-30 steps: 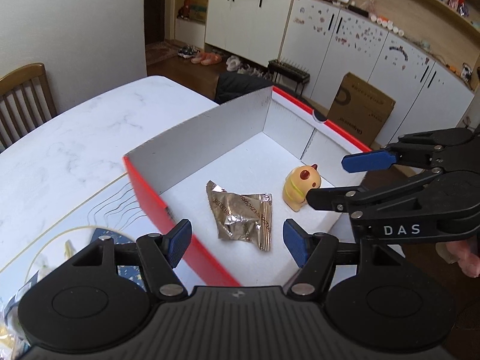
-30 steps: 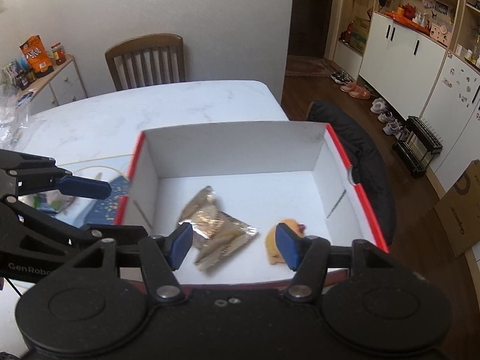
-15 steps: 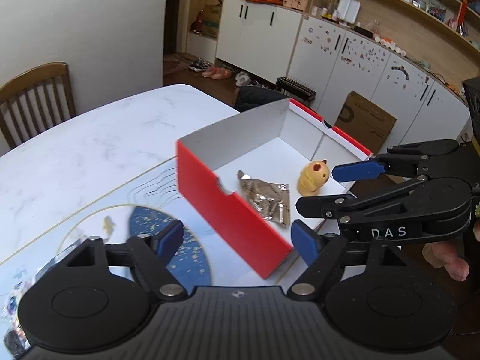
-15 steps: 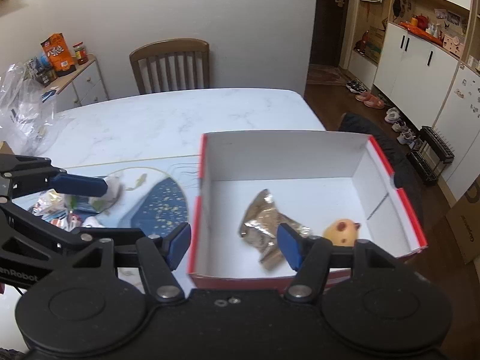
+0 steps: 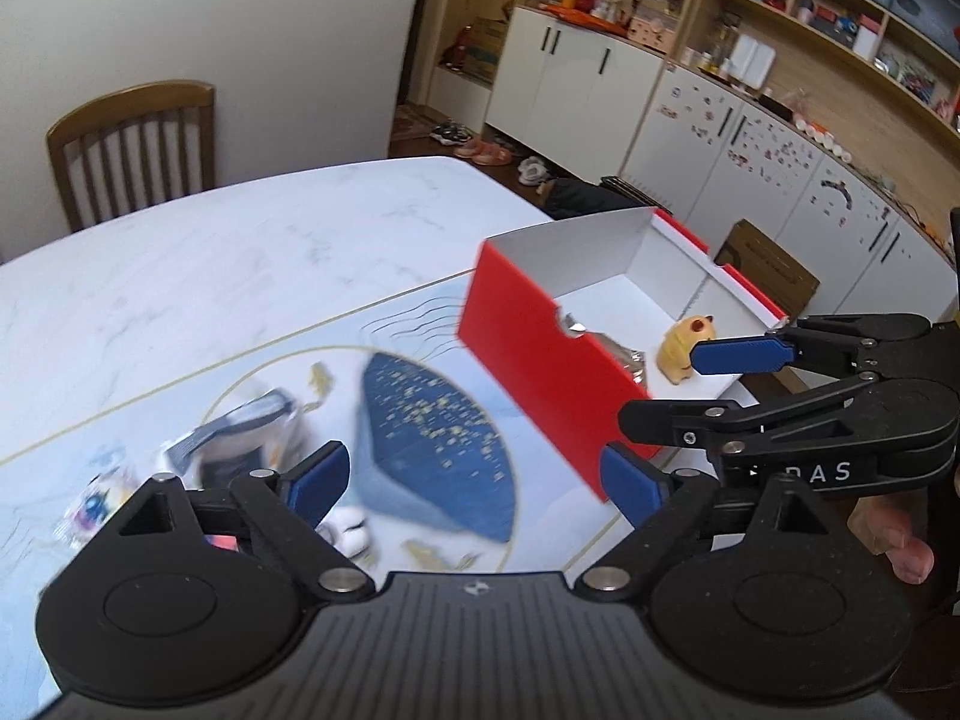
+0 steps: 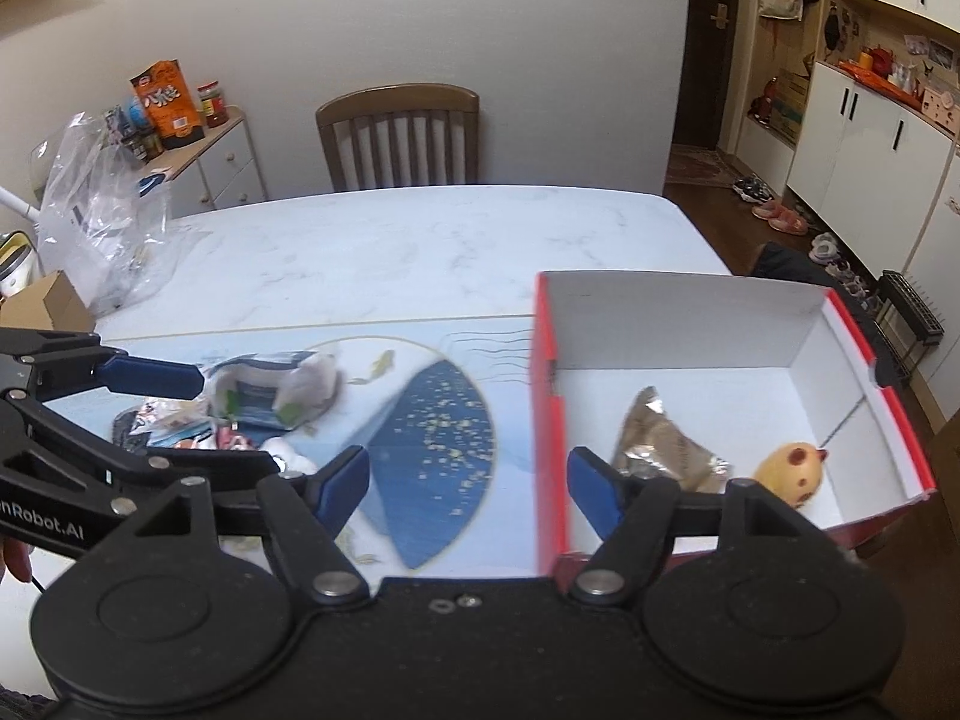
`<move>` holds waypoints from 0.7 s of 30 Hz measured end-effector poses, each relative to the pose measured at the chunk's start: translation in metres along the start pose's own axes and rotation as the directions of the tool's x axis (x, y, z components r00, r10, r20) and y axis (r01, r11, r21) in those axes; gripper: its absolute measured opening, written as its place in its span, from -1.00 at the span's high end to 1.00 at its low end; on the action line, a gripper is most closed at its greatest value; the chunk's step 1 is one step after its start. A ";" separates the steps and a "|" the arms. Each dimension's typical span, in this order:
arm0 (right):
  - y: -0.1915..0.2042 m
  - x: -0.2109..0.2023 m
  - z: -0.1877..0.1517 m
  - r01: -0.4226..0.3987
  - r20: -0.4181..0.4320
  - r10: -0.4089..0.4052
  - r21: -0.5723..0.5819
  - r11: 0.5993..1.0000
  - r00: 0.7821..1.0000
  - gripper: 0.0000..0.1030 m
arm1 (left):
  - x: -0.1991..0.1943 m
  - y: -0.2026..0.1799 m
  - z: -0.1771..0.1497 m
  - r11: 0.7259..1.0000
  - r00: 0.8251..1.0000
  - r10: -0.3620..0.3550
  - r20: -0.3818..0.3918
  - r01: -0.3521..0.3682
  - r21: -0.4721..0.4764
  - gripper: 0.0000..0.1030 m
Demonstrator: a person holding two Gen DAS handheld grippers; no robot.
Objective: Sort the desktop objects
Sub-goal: 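Withdraw both tools from the box back toward the item pile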
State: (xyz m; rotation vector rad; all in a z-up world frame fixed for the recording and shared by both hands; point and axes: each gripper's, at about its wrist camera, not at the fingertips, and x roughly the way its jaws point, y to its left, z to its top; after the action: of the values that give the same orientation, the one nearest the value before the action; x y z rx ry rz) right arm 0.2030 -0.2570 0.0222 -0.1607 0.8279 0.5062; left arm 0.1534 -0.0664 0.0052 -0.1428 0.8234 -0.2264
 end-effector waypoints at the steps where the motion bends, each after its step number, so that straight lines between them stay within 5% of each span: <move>1: 0.005 0.001 0.000 -0.002 -0.001 0.002 -0.001 1.000 1.000 -0.42 | -0.002 0.004 -0.003 1.000 1.000 0.002 0.003 -0.002 -0.001 -0.77; 4: 0.019 0.004 -0.002 -0.005 0.003 0.005 -0.017 1.000 1.000 -0.46 | -0.009 0.018 -0.012 1.000 1.000 0.019 0.016 -0.019 -0.012 -0.99; 21: 0.076 0.030 -0.016 -0.015 -0.026 0.015 -0.014 1.000 1.000 -0.52 | -0.033 0.110 -0.067 0.982 0.990 0.142 0.001 -0.141 -0.127 -0.99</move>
State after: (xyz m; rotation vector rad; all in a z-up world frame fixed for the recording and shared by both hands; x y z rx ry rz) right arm 0.1722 -0.1856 -0.0062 -0.1746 0.8512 0.5249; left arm 0.0984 0.0455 -0.0397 -0.2031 0.8348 -0.0392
